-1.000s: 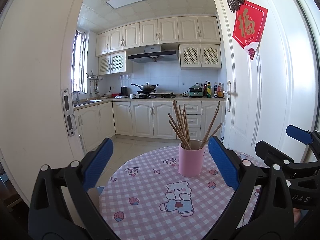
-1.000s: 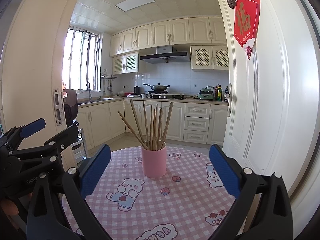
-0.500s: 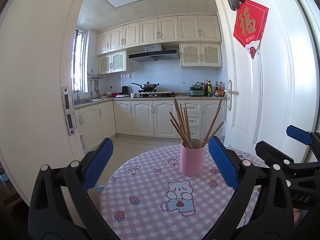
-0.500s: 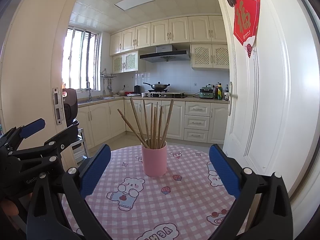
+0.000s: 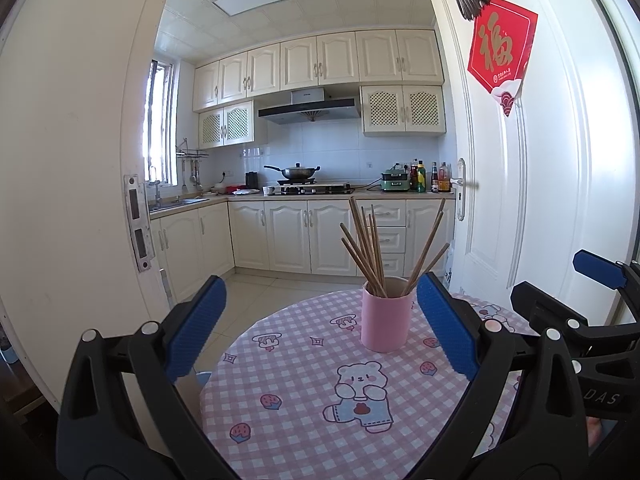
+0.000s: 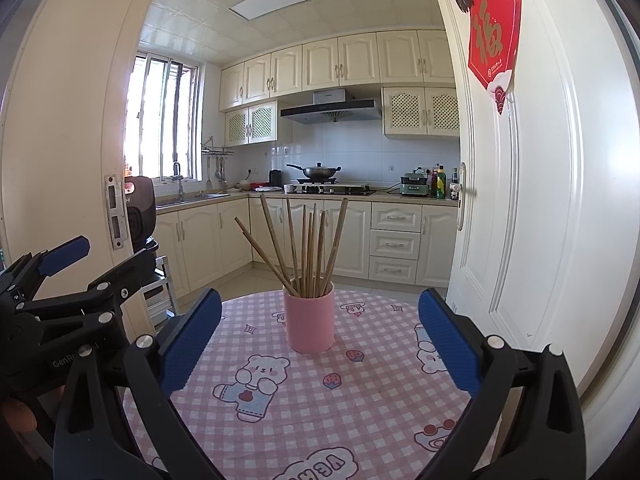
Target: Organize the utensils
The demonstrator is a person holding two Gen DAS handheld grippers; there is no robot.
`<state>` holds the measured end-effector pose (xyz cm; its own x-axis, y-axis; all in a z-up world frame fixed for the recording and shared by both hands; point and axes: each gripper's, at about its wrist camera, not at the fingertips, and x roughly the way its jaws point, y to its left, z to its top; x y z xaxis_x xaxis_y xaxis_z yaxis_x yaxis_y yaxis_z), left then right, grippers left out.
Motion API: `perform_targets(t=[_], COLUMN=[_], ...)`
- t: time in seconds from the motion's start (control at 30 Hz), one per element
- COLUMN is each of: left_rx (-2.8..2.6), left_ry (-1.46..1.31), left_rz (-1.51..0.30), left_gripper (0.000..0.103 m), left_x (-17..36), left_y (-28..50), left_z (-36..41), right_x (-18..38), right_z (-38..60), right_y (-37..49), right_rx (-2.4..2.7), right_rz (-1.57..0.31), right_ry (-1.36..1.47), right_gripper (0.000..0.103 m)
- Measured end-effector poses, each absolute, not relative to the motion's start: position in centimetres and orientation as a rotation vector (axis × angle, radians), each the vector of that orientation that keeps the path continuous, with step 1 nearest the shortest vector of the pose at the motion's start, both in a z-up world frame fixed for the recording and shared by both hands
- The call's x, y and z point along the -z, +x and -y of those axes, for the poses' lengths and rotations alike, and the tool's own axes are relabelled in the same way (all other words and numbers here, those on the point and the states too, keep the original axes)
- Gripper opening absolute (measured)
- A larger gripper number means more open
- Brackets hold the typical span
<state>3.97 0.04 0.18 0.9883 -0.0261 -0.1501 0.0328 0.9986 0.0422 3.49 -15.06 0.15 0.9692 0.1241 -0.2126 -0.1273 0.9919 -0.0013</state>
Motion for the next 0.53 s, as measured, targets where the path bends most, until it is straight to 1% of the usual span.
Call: perform_targets(t=[0.3, 0.53], left_rx=[0.03, 0.055], left_ry=[0.046, 0.027], left_rz=[-0.162, -0.209], left_gripper=[0.094, 0.094], left_x=[0.1, 0.8], left_y=[4.5, 5.7], left_z=[-0.1, -0.1], right_x=[0.1, 0.9], right_z=[14.9, 15.0], right_y=[3.9, 4.8], right_rx=[-0.128, -0.127], right_rz=[-0.221, -0.242], right_ry=[-0.013, -0.012], right_gripper=[0.095, 0.095])
